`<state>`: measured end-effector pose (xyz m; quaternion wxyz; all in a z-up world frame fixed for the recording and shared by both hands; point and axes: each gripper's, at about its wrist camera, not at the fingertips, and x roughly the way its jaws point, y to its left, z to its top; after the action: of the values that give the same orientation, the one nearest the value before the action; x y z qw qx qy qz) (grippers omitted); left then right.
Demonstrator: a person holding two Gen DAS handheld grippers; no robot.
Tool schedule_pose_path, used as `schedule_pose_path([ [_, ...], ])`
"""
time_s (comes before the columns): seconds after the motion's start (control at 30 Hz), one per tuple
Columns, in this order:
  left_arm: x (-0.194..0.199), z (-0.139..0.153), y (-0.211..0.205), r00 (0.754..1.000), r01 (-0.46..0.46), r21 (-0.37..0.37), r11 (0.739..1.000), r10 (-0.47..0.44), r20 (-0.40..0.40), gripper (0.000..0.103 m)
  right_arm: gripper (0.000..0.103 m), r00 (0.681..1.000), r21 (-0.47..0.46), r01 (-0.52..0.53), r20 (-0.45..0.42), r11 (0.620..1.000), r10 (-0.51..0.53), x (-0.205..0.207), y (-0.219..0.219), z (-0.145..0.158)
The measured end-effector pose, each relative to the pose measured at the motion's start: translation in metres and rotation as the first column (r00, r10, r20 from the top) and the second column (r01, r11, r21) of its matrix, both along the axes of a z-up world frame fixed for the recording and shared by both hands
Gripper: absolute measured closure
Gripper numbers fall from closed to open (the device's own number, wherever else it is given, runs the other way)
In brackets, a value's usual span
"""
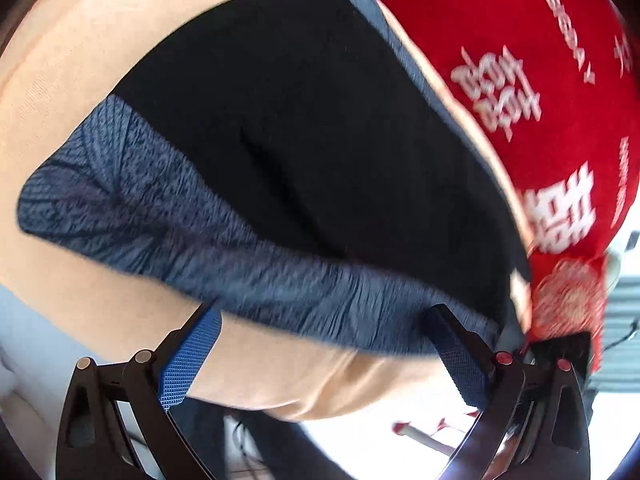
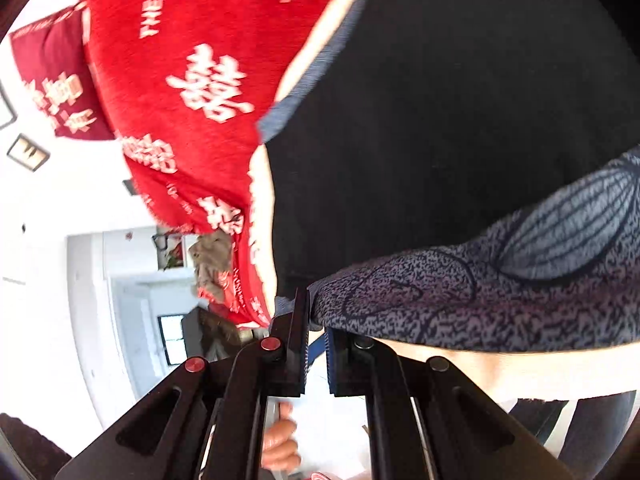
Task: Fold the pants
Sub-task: 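Grasp the trouser leg hems with the left gripper while the right gripper grasps the other hem, then lift the hems with both grippers and fold them over toward the waistband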
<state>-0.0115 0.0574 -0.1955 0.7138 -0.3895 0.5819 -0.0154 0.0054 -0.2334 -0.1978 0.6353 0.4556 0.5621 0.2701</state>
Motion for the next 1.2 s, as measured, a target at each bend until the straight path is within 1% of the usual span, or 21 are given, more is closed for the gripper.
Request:
schedule_pose_path([
  [0.07, 0.008, -0.001, 0.007, 0.998, -0.067, -0.026, 0.997, 0.068, 0.018, 0.0, 0.095, 1.0, -0.004, -0.024, 0.006, 1.0, 0.024, 0.001, 0.002, 0.008],
  [0.13, 0.015, -0.006, 0.013, 0.994, -0.107, 0.011, 0.994, 0.107, 0.013, 0.002, 0.095, 0.999, -0.023, -0.048, 0.002, 0.999, 0.049, 0.001, 0.002, 0.006],
  [0.17, 0.018, -0.01, 0.015, 0.994, -0.112, 0.031, 0.993, 0.112, -0.001, 0.017, 0.095, 0.998, -0.039, -0.066, -0.004, 0.997, 0.066, 0.0, 0.001, 0.004],
  [0.2, 0.02, -0.016, 0.017, 0.994, -0.11, 0.042, 0.993, 0.111, -0.023, 0.035, 0.091, 0.997, -0.047, -0.075, -0.014, 0.996, 0.074, -0.001, 0.0, 0.0],
  [0.23, 0.021, -0.022, 0.018, 0.993, -0.107, 0.049, 0.993, 0.109, -0.045, 0.04, 0.091, 0.997, -0.049, -0.076, -0.024, 0.996, 0.075, -0.004, -0.003, -0.005],
  [0.27, 0.019, -0.022, 0.02, 0.994, -0.107, 0.04, 0.993, 0.108, -0.033, 0.045, 0.091, 0.997, -0.053, -0.074, -0.04, 0.996, 0.072, -0.007, -0.007, -0.01],
  [0.3, 0.017, -0.022, 0.02, 0.995, -0.098, 0.032, 0.995, 0.098, -0.018, 0.065, 0.091, 0.996, -0.061, -0.07, -0.061, 0.996, 0.066, -0.01, -0.011, -0.017],
  [0.33, 0.017, -0.024, 0.021, 0.997, -0.073, 0.016, 0.997, 0.073, -0.012, 0.076, 0.09, 0.995, -0.077, -0.058, -0.08, 0.995, 0.052, -0.014, -0.017, -0.023],
  [0.37, 0.015, -0.027, 0.022, 0.998, -0.057, -0.009, 0.998, 0.057, -0.009, 0.079, 0.088, 0.995, -0.088, -0.042, -0.089, 0.995, 0.034, -0.018, -0.024, -0.026],
  [0.43, 0.014, -0.031, 0.025, 0.999, -0.045, -0.008, 0.999, 0.045, -0.021, 0.079, 0.071, 0.995, -0.1, 0.006, -0.103, 0.995, -0.016, -0.026, -0.042, -0.032],
  [0.5, 0.017, -0.031, 0.022, 1.0, -0.015, 0.009, 1.0, 0.016, -0.017, 0.079, 0.058, 0.991, -0.103, 0.057, -0.114, 0.993, -0.068, -0.032, -0.059, -0.039],
  [0.6, 0.019, -0.031, 0.011, 0.999, 0.032, 0.056, 0.998, -0.031, -0.019, 0.079, 0.057, 0.978, -0.077, 0.153, -0.128, 0.985, -0.162, -0.04, -0.084, -0.047],
  [0.67, 0.018, -0.032, 0.011, 0.999, 0.045, 0.073, 0.996, -0.044, -0.026, 0.079, 0.057, 0.958, -0.013, 0.245, -0.15, 0.97, -0.244, -0.044, -0.098, -0.055],
  [0.7, 0.019, -0.03, 0.009, 0.999, 0.047, 0.077, 0.996, -0.045, -0.029, 0.079, 0.063, 0.944, 0.023, 0.291, -0.171, 0.956, -0.283, -0.045, -0.104, -0.059],
  [0.73, 0.017, -0.028, 0.008, 0.998, 0.049, 0.08, 0.996, -0.046, -0.031, 0.079, 0.085, 0.931, 0.033, 0.32, -0.196, 0.947, -0.308, -0.045, -0.107, -0.061],
  [0.77, 0.018, -0.023, 0.006, 0.998, 0.053, 0.09, 0.995, -0.05, -0.029, 0.079, 0.095, 0.926, 0.017, 0.326, -0.207, 0.945, -0.316, -0.045, -0.109, -0.06],
  [0.83, 0.017, -0.009, 0.005, 0.997, 0.073, 0.125, 0.99, -0.072, -0.013, 0.079, 0.096, 0.934, -0.01, 0.306, -0.191, 0.952, -0.302, -0.042, -0.109, -0.049],
  [0.9, 0.018, 0.011, 0.004, 0.996, 0.087, 0.154, 0.984, -0.089, 0.007, 0.079, 0.096, 0.956, -0.033, 0.253, -0.143, 0.967, -0.256, -0.032, -0.105, -0.026],
  [1.0, 0.027, 0.036, 0.008, 0.998, 0.058, 0.134, 0.989, -0.06, 0.016, 0.079, 0.096, 0.982, -0.051, 0.176, -0.064, 0.983, -0.179, -0.007, -0.11, 0.013],
  [1.13, 0.055, 0.066, 0.014, 0.998, -0.014, 0.108, 0.994, 0.008, 0.058, 0.079, 0.096, 0.997, -0.056, 0.078, 0.012, 0.995, -0.078, 0.054, -0.112, 0.058],
  [1.2, 0.079, 0.082, 0.011, 0.996, -0.03, 0.121, 0.992, 0.02, 0.086, 0.079, 0.093, 0.999, -0.064, 0.039, 0.037, 0.997, -0.036, 0.088, -0.113, 0.071],
])
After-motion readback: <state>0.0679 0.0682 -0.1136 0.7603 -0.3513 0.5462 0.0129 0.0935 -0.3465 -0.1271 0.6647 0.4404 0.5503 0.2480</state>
